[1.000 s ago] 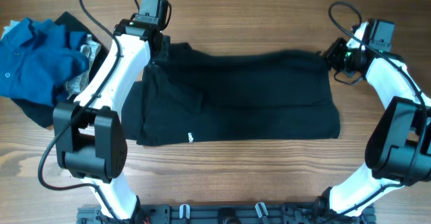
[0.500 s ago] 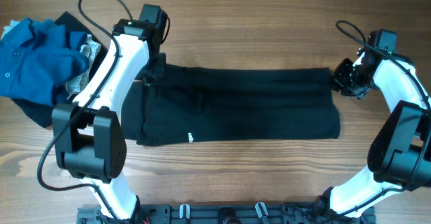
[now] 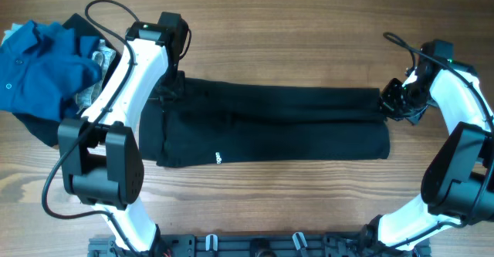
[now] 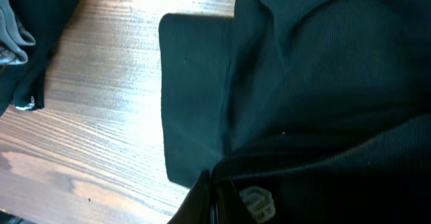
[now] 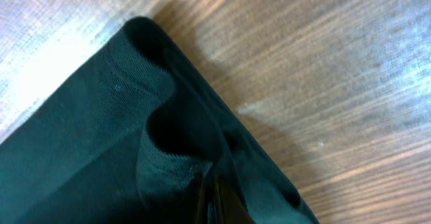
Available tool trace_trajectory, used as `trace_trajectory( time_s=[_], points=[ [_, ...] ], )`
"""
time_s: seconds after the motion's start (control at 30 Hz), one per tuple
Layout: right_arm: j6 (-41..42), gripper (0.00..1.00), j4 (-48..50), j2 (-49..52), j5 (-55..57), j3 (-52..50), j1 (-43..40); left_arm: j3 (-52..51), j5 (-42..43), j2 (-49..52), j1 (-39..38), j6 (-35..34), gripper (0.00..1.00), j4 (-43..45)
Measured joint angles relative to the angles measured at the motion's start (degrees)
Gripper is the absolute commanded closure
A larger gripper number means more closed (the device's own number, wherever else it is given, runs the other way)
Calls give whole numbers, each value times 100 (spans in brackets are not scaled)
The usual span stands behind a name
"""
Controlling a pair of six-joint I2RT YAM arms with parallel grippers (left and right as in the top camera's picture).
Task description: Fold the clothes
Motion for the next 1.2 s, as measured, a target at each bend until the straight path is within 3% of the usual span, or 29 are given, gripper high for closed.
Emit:
trace_trajectory(
  time_s=[0.07, 0.1, 0.17, 0.27, 0.43, 0.6, 0.8, 0.87, 0.93, 1.1, 1.2],
  points=[
    [-17, 53, -79, 0, 48, -2, 0, 0, 0, 0, 0, -11, 63, -61],
    [-22, 39, -101, 0, 76, 0, 0, 0, 4, 0, 0, -2, 51, -68],
    [-20, 31, -111, 0, 118, -2, 0, 0, 7, 0, 0, -13, 46, -94],
    [-63, 29, -85, 0, 138, 0, 0, 0, 20, 0, 0, -63, 45, -164],
    [-243, 29, 243, 0, -70, -2, -2, 0, 83, 0, 0, -63, 46, 22],
    [-654, 33, 645, -7, -894, 0, -7, 0, 984, 0, -2, 15, 47, 575],
    [-557, 33, 494, -348, -1250, 11, -173, -385, 1593, -55, -81, 195, 48, 1314],
    [-404, 46, 262, -433, -1255, 11, -229, -826, 1657, -66, -146, 229, 60, 1784],
    [-264, 57, 103, -439, -1246, -7, -219, -1325, 1725, -63, -205, 291, 92, 2173],
    [-116, 84, 758, -444, -1126, -627, 37, -1696, 1829, -63, -223, 330, 96, 2065],
    [13, 89, 1316, -444, -1051, -1257, 79, -1694, 1825, -63, -223, 330, 96, 1816]
  ],
)
